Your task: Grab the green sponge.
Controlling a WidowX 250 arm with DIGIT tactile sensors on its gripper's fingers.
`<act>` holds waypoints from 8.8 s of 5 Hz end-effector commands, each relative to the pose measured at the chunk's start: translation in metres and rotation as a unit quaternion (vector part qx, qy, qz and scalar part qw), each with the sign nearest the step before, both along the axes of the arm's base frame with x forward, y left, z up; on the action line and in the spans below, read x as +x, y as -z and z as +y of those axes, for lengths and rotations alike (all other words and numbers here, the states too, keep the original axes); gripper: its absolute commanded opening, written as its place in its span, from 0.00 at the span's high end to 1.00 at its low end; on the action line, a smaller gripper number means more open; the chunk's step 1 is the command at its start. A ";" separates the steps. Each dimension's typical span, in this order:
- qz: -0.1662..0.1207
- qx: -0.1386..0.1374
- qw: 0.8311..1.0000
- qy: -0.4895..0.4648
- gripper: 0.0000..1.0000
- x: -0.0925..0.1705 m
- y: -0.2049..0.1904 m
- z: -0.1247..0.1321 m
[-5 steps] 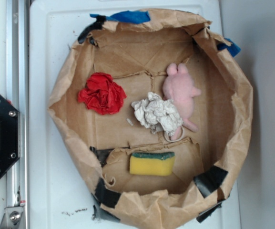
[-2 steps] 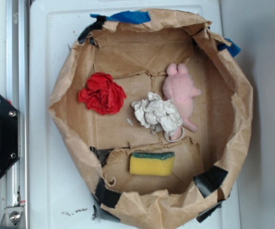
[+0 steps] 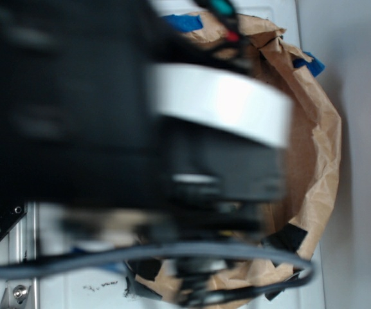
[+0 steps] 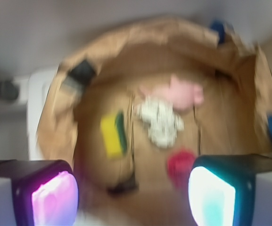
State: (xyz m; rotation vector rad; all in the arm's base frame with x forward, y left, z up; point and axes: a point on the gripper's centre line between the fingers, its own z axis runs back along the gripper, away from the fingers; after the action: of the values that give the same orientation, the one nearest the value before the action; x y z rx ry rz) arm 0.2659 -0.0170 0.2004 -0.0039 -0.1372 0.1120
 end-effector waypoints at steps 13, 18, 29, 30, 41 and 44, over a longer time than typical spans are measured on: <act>0.001 0.015 0.989 0.146 0.00 -0.011 0.085 0.008; 0.024 -0.045 0.992 0.114 0.00 0.005 0.093 0.010; 0.004 -0.110 0.989 0.099 0.00 -0.016 0.066 0.001; 0.013 -0.106 0.990 0.095 0.00 -0.016 0.077 0.002; 0.081 -0.122 0.976 0.160 0.00 -0.016 0.114 -0.023; 0.012 -0.071 0.977 0.198 0.00 -0.004 0.135 -0.033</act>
State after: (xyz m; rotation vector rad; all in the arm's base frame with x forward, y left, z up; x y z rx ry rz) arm 0.2607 -0.0350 0.0571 -0.1776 -0.0749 -0.2509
